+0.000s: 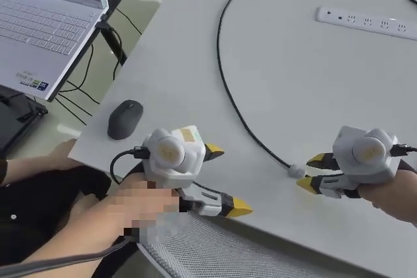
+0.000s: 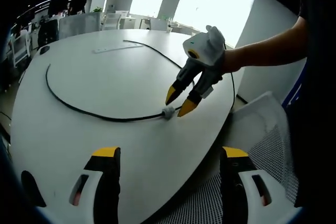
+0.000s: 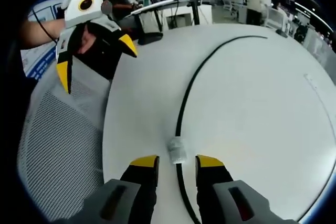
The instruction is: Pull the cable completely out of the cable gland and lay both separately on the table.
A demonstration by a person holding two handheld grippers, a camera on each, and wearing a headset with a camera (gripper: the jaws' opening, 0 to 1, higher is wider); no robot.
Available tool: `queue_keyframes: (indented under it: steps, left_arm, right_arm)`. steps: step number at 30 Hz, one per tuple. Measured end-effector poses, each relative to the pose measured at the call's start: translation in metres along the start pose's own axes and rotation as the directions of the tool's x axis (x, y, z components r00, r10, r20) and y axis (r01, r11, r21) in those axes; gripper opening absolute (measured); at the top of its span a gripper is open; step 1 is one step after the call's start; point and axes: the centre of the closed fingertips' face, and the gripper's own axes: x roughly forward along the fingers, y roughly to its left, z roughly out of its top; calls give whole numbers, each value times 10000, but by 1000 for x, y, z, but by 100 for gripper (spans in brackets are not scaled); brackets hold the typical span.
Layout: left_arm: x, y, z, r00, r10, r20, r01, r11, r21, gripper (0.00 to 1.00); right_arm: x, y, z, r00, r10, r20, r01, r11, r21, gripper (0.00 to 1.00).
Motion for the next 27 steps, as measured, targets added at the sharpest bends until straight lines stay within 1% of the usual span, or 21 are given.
queue_keyframes:
  steps: [5,9,14,18,24,27]
  left_arm:
    - [2,1,2,10000,-38,-7,38,10000,-21,78]
    - [2,2,2,10000,-26,-59,26,10000,40,78]
    - [3,3,2,10000,-28,-50,28,10000,-6,78]
    - [2,3,0,9999,-27,-125,27,10000,-33,78]
    - [3,2,-2,9999,-27,-162,26,10000,-89,77]
    - [4,1,-2,9998,-47,-203,46,10000,-70,77]
  right_arm:
    - [4,0,-2,9998,94,-149,-95,9999,-86,18]
    - [5,-2,-1,9999,66,-107,-67,9999,-119,13]
    - [6,-3,-1,9998,91,-172,-94,9998,-187,11]
    - [7,-4,-1,9997,126,-201,-132,9995,-280,9]
    - [7,-3,-1,9996,210,-208,-215,9995,-246,8]
    - [7,-4,-1,9997,128,-191,-131,9998,-142,7]
